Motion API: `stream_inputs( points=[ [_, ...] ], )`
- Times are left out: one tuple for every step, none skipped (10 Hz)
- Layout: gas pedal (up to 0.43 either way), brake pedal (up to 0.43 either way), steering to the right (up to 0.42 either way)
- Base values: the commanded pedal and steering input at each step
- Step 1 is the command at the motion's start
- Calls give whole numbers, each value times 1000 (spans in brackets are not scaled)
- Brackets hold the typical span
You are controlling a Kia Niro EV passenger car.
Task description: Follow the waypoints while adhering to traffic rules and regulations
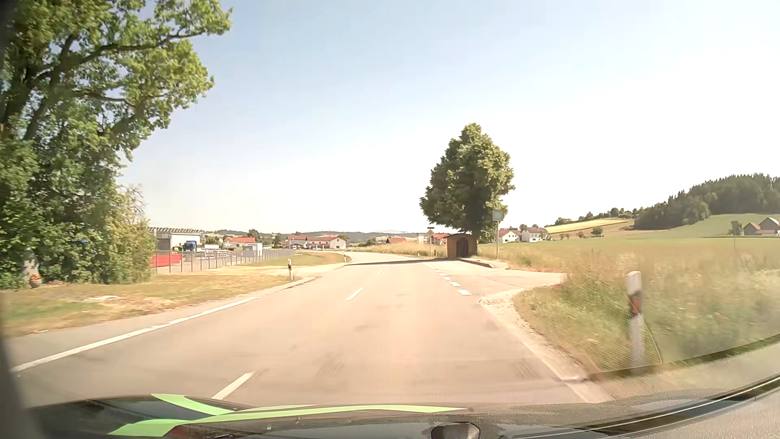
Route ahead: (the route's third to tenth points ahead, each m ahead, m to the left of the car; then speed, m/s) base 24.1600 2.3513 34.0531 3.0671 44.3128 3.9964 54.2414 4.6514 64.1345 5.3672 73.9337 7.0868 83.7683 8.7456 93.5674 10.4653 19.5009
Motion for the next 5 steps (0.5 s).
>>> stream_inputs(
  points=[
    [138,0,-8],
    [150,0,-7],
    [150,0,-11],
    [157,0,-12],
    [157,0,-12]
  ],
)
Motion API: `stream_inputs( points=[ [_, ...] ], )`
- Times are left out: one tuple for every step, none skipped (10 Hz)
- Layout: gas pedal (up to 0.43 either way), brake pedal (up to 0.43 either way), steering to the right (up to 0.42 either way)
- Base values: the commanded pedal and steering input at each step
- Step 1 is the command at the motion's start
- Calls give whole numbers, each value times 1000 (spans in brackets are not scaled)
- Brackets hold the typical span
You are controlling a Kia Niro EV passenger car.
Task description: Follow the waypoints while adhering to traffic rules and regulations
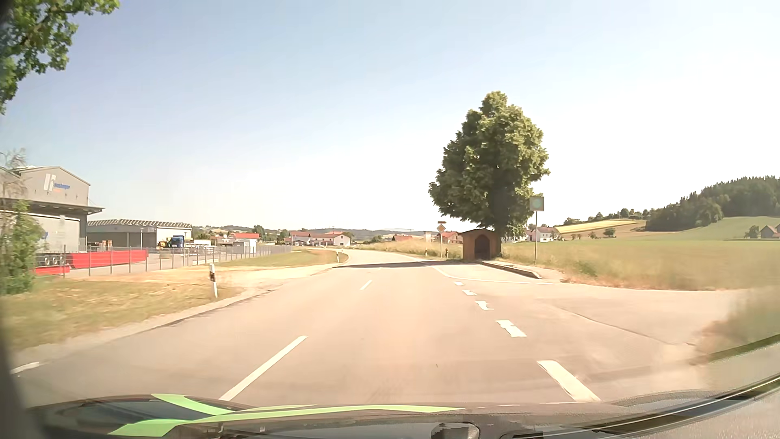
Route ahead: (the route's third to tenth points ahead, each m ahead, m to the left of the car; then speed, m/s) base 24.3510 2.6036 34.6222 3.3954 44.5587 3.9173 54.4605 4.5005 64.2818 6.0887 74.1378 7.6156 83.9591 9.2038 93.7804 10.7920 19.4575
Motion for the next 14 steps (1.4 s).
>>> stream_inputs(
  points=[
    [169,0,-12],
    [177,0,-12],
    [177,0,-12],
    [189,0,-12],
    [189,0,-12],
    [189,0,-12],
    [189,0,-12],
    [197,0,-12],
    [209,0,-12],
    [228,0,-11],
    [240,0,-10],
    [240,0,-10],
    [248,0,-10],
    [260,0,-10]
  ],
)
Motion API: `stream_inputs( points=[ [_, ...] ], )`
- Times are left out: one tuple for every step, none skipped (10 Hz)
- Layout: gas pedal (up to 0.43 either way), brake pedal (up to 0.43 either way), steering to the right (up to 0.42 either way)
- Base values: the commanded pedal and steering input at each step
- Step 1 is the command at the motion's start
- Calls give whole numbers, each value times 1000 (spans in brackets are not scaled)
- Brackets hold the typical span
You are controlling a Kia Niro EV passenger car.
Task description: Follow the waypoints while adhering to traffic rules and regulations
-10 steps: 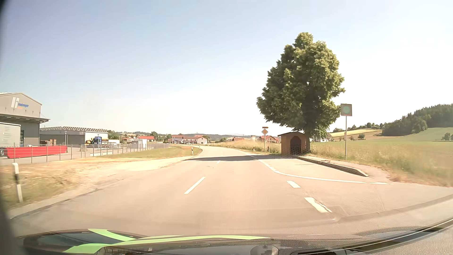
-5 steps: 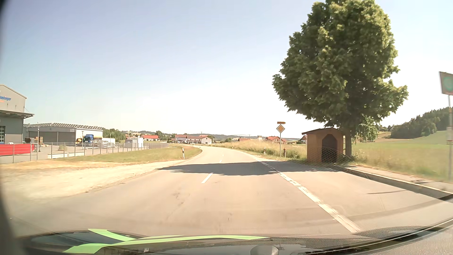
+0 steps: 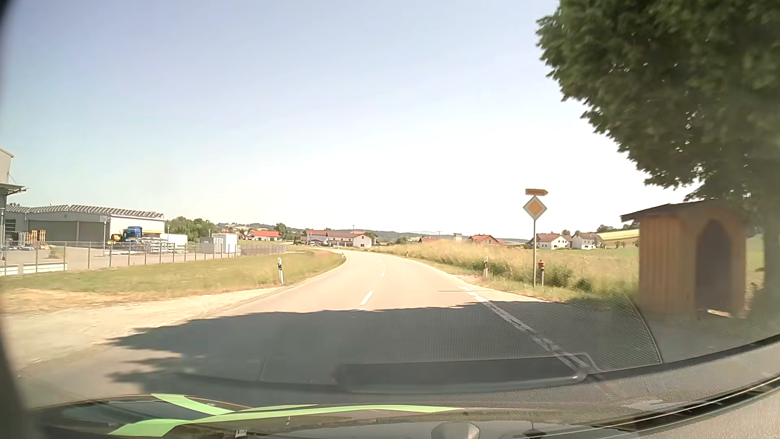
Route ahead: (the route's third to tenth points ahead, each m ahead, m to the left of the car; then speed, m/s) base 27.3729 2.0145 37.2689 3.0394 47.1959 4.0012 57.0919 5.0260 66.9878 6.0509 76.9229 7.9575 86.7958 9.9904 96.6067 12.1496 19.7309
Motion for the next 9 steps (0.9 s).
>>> stream_inputs(
  points=[
    [260,0,-10],
    [268,0,-10],
    [268,0,-10],
    [268,0,-10],
    [268,0,-10],
    [268,0,-10],
    [260,0,-10],
    [260,0,-10],
    [260,0,-10]
  ],
)
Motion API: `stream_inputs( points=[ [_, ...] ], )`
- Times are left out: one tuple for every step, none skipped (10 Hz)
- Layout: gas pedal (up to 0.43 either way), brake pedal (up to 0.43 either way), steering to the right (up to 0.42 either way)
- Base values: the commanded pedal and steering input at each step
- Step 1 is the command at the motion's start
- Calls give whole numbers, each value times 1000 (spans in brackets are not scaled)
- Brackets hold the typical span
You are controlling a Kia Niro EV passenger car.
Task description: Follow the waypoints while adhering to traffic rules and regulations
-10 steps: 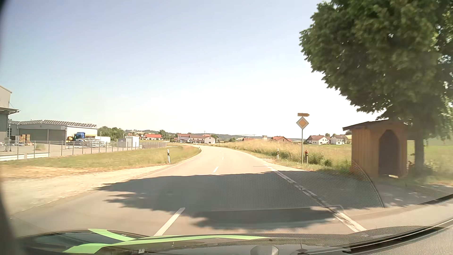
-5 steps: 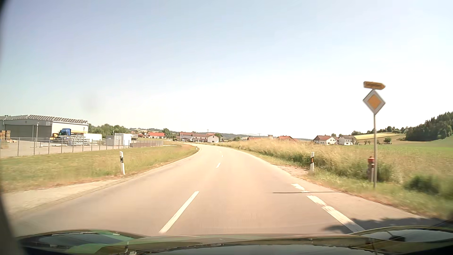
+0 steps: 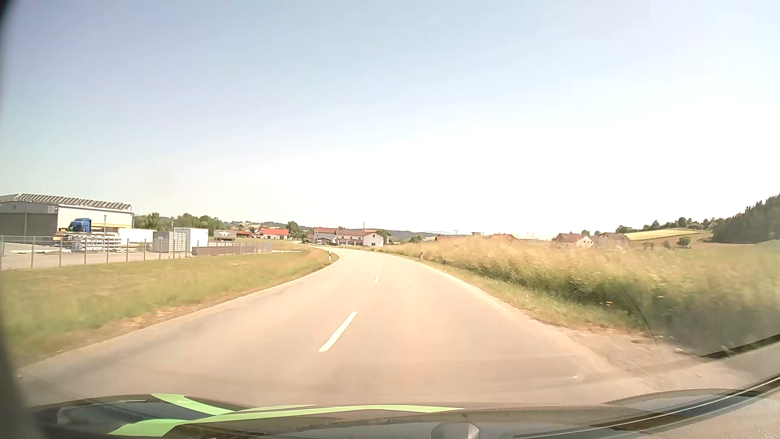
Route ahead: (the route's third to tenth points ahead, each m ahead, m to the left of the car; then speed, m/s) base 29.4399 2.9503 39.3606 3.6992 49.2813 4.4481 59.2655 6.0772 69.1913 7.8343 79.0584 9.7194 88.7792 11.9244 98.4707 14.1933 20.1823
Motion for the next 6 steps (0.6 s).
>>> stream_inputs(
  points=[
    [260,0,-10],
    [260,0,-11],
    [268,0,-13],
    [268,0,-15],
    [268,0,-17],
    [268,0,-18]
  ],
)
